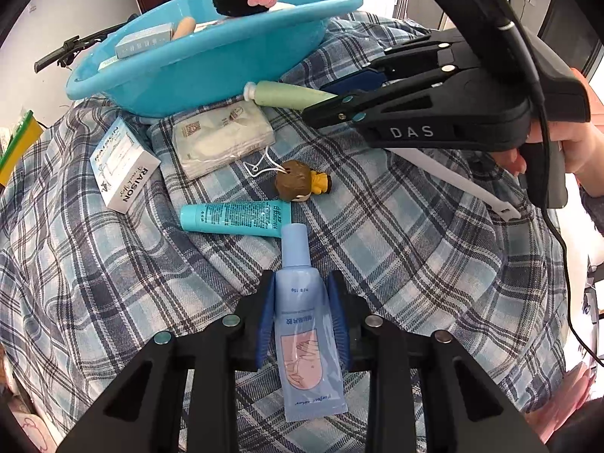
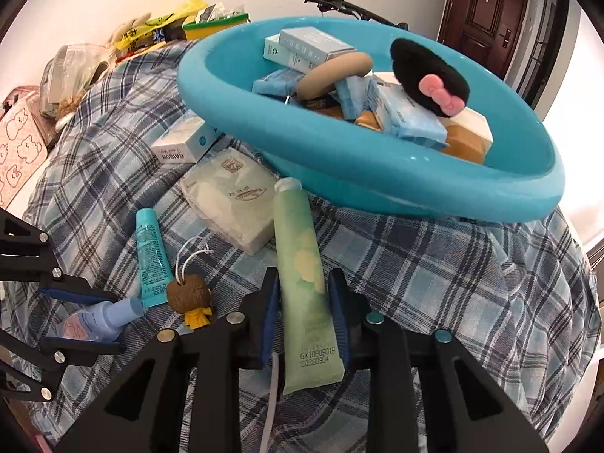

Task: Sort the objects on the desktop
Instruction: 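Lift both held tubes up off the cloth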

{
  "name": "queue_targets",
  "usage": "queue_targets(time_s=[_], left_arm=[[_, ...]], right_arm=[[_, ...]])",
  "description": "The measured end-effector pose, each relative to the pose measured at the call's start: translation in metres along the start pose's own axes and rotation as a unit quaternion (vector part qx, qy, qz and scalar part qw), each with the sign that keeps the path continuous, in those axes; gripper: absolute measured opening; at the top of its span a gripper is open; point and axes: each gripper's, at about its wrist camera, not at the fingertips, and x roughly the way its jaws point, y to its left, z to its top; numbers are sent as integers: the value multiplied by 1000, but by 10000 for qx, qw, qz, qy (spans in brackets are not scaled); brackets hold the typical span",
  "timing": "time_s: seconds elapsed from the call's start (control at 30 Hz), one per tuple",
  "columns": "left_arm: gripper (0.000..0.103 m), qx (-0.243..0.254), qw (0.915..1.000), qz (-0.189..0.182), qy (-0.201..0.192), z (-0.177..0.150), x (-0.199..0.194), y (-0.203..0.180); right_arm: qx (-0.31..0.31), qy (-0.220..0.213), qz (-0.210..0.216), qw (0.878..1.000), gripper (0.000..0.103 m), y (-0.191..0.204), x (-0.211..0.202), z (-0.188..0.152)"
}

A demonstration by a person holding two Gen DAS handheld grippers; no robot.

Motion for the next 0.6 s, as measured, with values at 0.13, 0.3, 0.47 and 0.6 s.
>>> queue_targets(time_s=[0.13, 0.3, 0.47, 0.6], left_arm=[[30, -52, 9990, 100, -434, -1, -24, 0], [30, -293, 9956, 120, -881, 0, -46, -5], [30, -357, 9891, 456, -1356, -2, -58, -5], [30, -567, 9789, 648, -1855, -7, -71, -2]], right_arm=[[182, -444, -85, 9988, 18, -4, -28, -5], [454, -731, -51, 9963, 18, -6, -54, -11], [849, -957, 141, 9917, 18, -1, -80, -26], [1042, -1440, -34, 9841, 18, 7, -105, -45]])
